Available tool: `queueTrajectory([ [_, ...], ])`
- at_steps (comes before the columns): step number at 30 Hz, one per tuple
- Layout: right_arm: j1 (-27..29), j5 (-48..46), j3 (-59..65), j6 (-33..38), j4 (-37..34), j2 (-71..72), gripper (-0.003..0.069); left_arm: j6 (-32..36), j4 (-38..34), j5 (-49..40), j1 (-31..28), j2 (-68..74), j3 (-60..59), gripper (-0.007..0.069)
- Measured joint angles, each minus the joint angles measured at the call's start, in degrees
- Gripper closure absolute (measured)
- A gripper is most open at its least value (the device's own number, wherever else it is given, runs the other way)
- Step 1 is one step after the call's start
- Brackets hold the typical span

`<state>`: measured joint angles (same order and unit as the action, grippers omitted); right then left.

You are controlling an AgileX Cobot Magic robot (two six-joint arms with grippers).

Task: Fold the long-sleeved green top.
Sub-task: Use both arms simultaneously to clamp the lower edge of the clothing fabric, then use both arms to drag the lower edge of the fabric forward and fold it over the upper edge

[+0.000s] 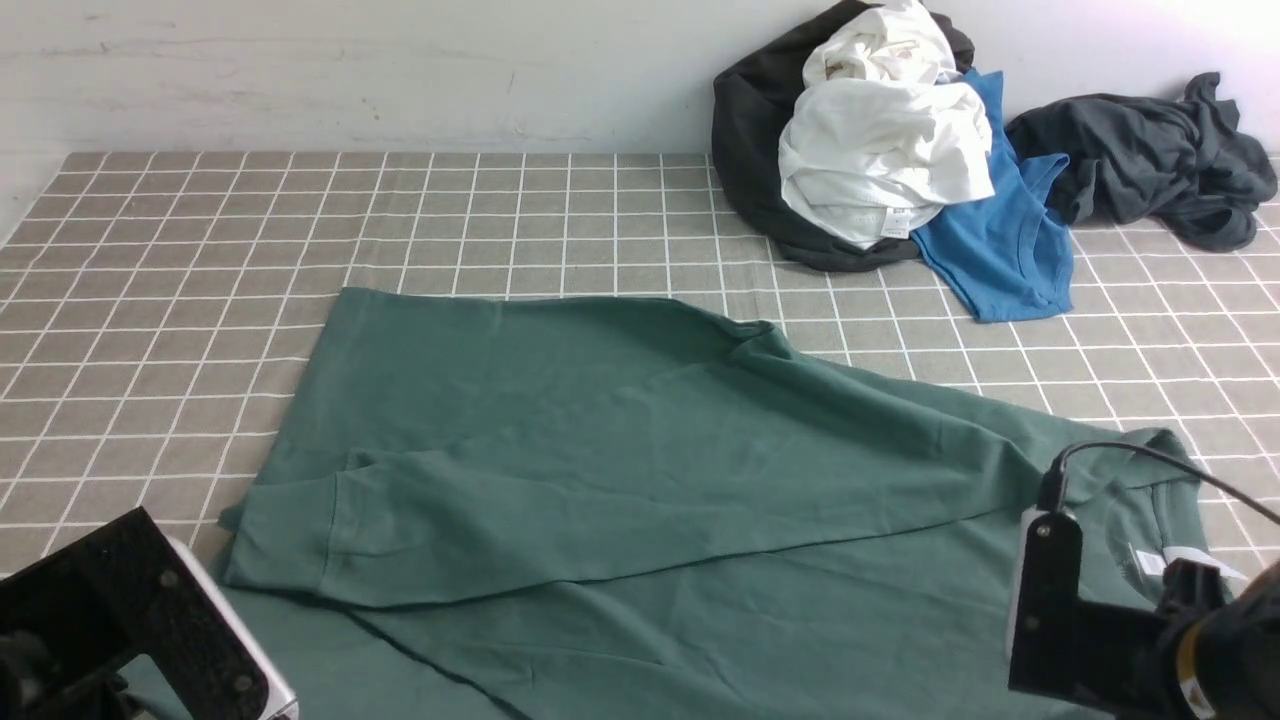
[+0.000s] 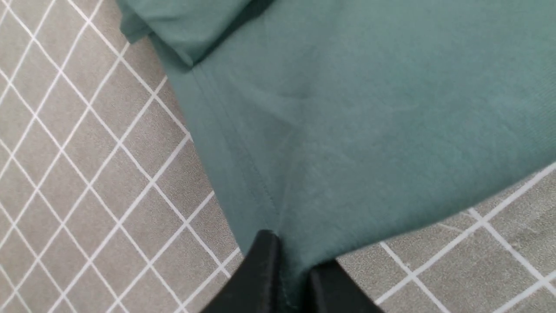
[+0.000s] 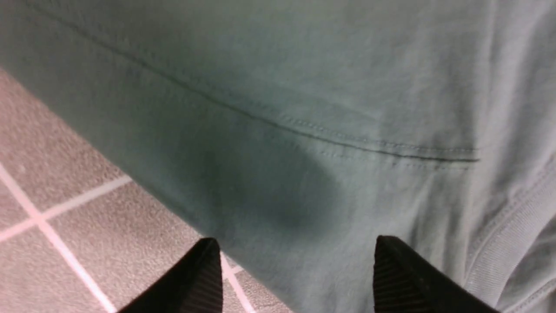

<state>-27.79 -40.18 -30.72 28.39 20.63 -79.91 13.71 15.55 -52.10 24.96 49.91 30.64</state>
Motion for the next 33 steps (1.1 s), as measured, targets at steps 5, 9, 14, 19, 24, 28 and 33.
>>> queueTrajectory([
  [5, 0.0, 3.0, 2.2, 0.4, 1.4, -1.5, 0.0308, -3.0, -0.6, 0.2, -0.1, 0.0, -0.1, 0.0601],
  [9, 0.0, 4.6, 2.8, -0.6, 0.4, -1.5, 0.0459, -7.6, -0.9, 0.4, -0.1, 0.0, -0.1, 0.0601],
  [14, 0.0, 1.0, -1.3, -12.0, -1.2, -1.5, 0.0648, -13.7, -0.6, 0.9, -0.1, 0.2, 0.0, 0.0601],
  [19, 2.3, -8.1, -8.9, -23.2, -1.1, -1.5, 0.0659, -19.0, -0.3, 0.9, -2.3, 1.2, 3.0, 0.0601],
  [24, 9.9, -10.0, -21.3, -27.4, -3.1, -3.0, 0.0659, -22.3, -0.3, 6.4, -9.3, 11.5, 13.6, 0.0601],
  [28, 13.9, -6.1, -29.3, -27.1, -5.1, -7.6, 0.0659, -22.7, -0.3, 10.0, -13.2, 23.2, 23.2, 0.0601],
  [33, 15.8, -3.6, -38.5, -24.4, -5.5, -16.6, 0.0659, -22.4, 0.4, 12.0, -15.5, 39.2, 37.9, 0.0601],
])
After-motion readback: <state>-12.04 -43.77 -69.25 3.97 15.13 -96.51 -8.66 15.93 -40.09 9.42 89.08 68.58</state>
